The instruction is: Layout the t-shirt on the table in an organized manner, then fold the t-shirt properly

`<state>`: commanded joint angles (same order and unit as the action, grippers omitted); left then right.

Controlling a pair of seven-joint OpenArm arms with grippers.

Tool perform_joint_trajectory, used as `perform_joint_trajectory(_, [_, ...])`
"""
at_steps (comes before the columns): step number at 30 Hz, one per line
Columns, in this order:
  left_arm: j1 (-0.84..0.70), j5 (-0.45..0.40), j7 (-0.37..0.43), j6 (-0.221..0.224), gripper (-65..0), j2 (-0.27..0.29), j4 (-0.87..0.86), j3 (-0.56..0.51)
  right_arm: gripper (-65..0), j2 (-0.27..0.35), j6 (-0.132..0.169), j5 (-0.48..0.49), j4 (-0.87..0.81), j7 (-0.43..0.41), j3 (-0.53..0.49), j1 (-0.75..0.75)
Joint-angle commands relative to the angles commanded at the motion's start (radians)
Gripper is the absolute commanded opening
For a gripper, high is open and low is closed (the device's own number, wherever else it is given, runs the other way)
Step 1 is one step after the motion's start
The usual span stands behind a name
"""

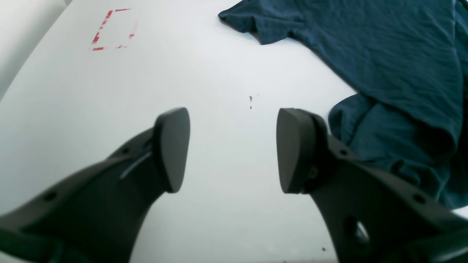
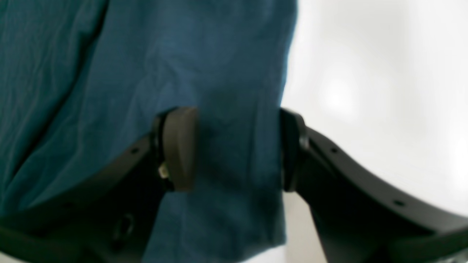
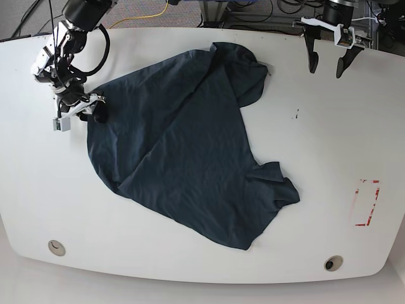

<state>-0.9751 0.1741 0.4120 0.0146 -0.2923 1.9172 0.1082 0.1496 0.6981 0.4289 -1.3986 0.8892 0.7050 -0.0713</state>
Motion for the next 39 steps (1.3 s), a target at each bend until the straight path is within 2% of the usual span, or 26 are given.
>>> perform_joint_trajectory(10, [0.000, 0.000, 0.000, 0.000, -29.6, 0.000, 0.000, -0.002, -36.1, 0.000, 0.000, 0.000, 0.000, 0.000, -0.002, -0.006])
perform_joint_trajectory(12, [0.002, 0.000, -0.002, 0.000, -29.6, 0.000, 0.000, -0.002, -41.7, 0.000, 0.000, 0.000, 0.000, 0.000, -0.002, -0.006])
perform_joint_trajectory(16, [0.014, 0.000, -0.002, 0.000, -29.6, 0.000, 0.000, -0.003, -56.8, 0.000, 0.000, 0.000, -0.008, 0.000, -0.002, -0.006])
perform_joint_trajectory(19, [0.031, 0.000, -0.005, 0.000, -29.6, 0.000, 0.000, -0.003, -64.0, 0.000, 0.000, -0.002, -0.041, 0.002, -0.002, -0.009])
perform_joint_trajectory(27, [0.072, 0.005, -0.110, -0.002, -29.4, 0.002, 0.000, -0.008, -65.0, -0.002, 0.000, 0.000, -0.180, 0.049, -0.003, -0.035])
perform_joint_trajectory(31, [0.110, 0.008, -0.186, -0.008, -29.2, 0.000, 0.000, -0.044, -65.0, -0.020, 0.000, -0.002, -0.247, 0.083, -0.003, -0.037])
perform_joint_trajectory(34, [0.146, 0.043, -0.261, -0.072, -29.2, 0.000, 0.003, -0.072, -65.0, -0.031, 0.000, -0.003, -0.298, 0.094, -0.003, -0.048])
perform_joint_trajectory(36, [0.187, 0.097, -0.310, -0.149, -29.2, 0.002, 0.003, -0.072, -65.0, -0.035, 0.000, -0.003, -0.338, 0.095, -0.003, -0.061])
perform_joint_trajectory(39, [0.239, 0.176, -0.407, -0.218, -29.2, 0.005, 0.002, -0.071, -65.0, -0.046, 0.000, 0.000, -0.384, 0.095, -0.014, -0.074])
